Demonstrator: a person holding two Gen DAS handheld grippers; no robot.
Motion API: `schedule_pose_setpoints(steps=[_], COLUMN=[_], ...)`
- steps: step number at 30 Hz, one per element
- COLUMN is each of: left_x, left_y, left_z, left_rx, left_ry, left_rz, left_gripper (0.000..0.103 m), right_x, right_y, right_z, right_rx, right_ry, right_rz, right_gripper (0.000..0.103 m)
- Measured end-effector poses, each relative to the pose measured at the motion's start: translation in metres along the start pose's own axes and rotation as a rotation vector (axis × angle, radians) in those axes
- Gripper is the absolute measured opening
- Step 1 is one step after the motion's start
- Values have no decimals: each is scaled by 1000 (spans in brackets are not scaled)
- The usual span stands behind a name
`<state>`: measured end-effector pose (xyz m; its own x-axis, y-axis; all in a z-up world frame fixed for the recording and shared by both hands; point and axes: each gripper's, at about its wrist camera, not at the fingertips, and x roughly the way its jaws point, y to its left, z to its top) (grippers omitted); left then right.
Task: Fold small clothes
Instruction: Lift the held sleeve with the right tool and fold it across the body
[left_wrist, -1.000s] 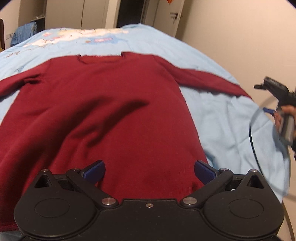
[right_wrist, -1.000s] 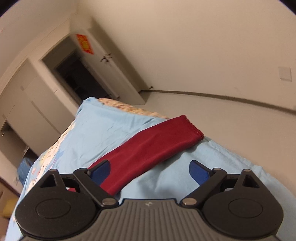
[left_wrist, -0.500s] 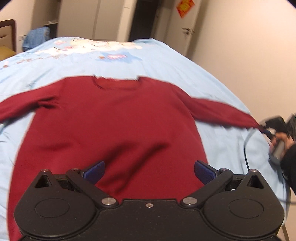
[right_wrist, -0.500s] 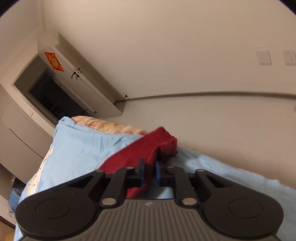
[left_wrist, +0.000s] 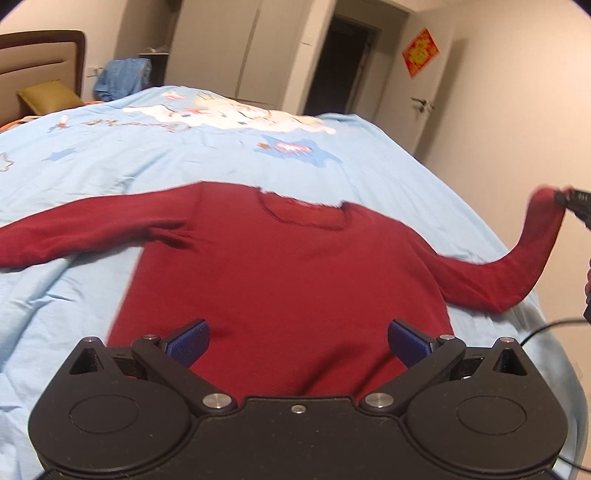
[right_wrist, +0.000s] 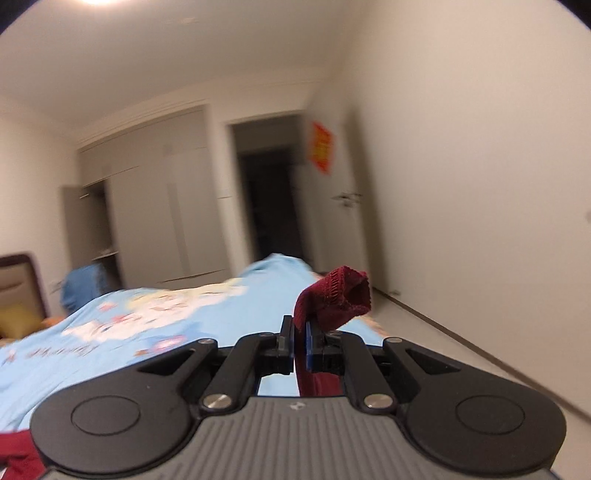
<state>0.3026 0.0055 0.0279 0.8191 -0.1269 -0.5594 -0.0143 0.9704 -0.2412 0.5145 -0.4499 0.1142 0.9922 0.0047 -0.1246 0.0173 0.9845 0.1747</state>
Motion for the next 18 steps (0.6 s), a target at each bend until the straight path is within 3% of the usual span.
schedule_pose_setpoints(steps=[7,13,18], left_x=[-23,-40,-46], left_y=[39,74,95], left_z=[4,1,-2], left_rx=[-71,-137,-178], left_ry=[-51,-72,-75], left_rz=[63,125,171], left_gripper=[102,102,102], right_x=[17,18,11], right_y=[144,249,304], right_z=[-16,-68,-127], right_rx=[-214,-379,-519], right_ry=[23,131,259], right_rz=[246,394,490], right_gripper=[6,6,6])
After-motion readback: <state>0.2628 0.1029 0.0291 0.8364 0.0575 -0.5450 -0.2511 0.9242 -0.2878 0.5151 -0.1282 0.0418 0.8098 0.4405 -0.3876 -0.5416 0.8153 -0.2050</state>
